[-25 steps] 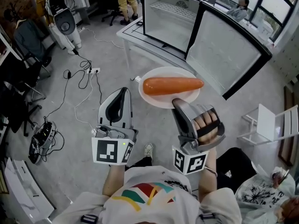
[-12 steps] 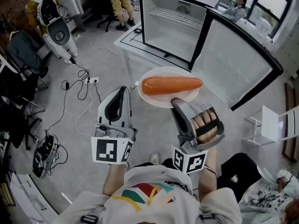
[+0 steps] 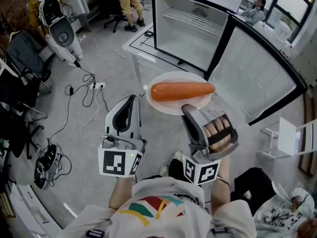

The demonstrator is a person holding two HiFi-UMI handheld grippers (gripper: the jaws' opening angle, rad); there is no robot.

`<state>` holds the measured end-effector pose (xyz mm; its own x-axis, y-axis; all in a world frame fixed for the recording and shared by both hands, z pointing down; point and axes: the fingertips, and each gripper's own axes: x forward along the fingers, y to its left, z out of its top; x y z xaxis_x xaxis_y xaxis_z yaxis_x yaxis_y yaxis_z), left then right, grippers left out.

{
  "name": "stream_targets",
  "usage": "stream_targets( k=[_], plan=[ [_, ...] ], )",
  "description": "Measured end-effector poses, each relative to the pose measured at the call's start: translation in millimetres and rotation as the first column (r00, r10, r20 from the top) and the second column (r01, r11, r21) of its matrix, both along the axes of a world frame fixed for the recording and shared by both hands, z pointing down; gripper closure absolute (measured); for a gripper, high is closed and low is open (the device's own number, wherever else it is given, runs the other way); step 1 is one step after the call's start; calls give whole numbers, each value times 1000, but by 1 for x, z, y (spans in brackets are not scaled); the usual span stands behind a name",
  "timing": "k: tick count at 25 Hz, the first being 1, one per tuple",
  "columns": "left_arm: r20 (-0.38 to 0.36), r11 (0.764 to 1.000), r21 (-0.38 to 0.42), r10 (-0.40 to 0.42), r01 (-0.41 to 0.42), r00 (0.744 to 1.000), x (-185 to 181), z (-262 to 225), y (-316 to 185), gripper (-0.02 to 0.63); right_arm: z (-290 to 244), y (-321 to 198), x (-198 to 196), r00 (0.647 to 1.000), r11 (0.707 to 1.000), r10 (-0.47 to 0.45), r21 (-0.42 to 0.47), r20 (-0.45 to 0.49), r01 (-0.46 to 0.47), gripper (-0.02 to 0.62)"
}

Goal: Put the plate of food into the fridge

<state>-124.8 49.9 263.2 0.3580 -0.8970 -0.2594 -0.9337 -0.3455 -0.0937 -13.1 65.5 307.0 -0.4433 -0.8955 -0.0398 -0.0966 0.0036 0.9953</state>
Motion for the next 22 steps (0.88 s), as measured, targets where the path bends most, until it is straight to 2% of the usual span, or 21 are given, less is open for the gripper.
stream_targets(
  k=[8,22],
  plan=[
    [-12,1000,-5,-4,4,1000,-1,0,-40,600,-10,-40,-12,999,999,-41,25,15,40,552],
    [-5,999,15,-39,39,999,12,-11,-162,600,-4,-165,6,998,998,-69,0,14,69,551]
  ],
)
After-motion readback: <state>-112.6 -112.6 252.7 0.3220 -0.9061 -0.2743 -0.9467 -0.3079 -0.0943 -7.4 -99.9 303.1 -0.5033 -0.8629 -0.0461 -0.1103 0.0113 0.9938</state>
